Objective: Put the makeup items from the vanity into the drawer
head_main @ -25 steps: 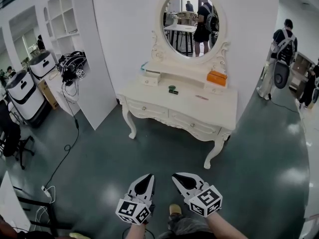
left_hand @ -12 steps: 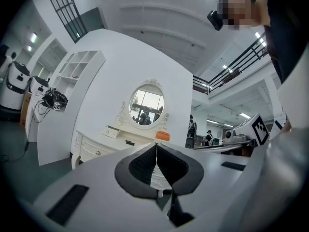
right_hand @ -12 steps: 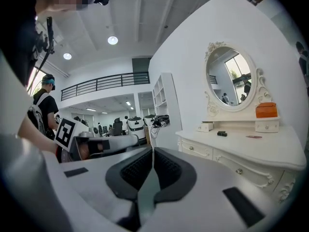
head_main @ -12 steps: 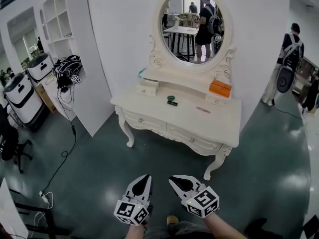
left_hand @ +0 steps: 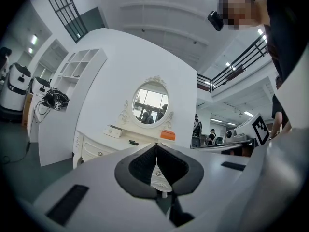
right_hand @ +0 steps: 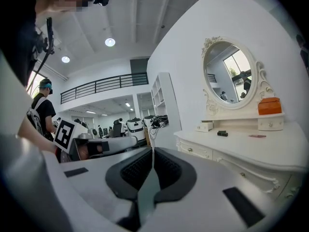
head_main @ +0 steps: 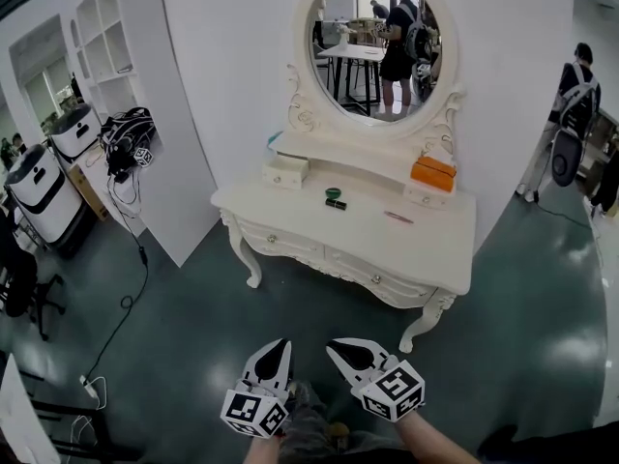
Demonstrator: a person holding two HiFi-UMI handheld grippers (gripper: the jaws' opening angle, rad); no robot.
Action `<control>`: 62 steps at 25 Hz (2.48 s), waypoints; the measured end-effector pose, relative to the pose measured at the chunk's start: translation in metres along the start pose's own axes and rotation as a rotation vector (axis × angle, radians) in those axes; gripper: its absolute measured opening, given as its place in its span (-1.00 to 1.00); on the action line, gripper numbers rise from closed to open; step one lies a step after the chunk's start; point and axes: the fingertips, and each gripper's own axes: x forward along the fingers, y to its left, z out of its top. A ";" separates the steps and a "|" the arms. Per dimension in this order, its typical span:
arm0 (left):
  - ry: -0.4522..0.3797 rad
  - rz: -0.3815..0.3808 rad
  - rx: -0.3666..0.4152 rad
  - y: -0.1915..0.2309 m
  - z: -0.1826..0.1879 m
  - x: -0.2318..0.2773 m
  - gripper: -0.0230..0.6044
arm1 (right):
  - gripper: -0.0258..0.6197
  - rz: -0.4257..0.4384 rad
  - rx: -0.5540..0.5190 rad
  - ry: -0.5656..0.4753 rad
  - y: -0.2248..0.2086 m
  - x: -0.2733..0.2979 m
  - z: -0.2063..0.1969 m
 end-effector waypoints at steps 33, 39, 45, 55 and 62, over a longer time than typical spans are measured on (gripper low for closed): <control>0.082 -0.141 -0.013 0.223 0.051 0.232 -0.88 | -0.83 -0.090 0.054 0.029 -0.175 0.269 0.070; 0.117 -0.170 -0.061 0.235 0.034 0.249 -0.88 | -0.83 -0.125 0.078 0.098 -0.197 0.275 0.050; 0.141 -0.204 -0.083 0.241 0.021 0.274 -0.88 | -0.83 -0.192 0.083 0.144 -0.230 0.281 0.040; 0.182 -0.303 -0.059 0.242 0.023 0.351 -0.88 | -0.83 -0.242 -0.003 0.257 -0.293 0.309 0.047; 0.242 -0.376 -0.070 0.238 0.012 0.398 -0.88 | -0.82 -0.295 -0.031 0.419 -0.346 0.299 0.024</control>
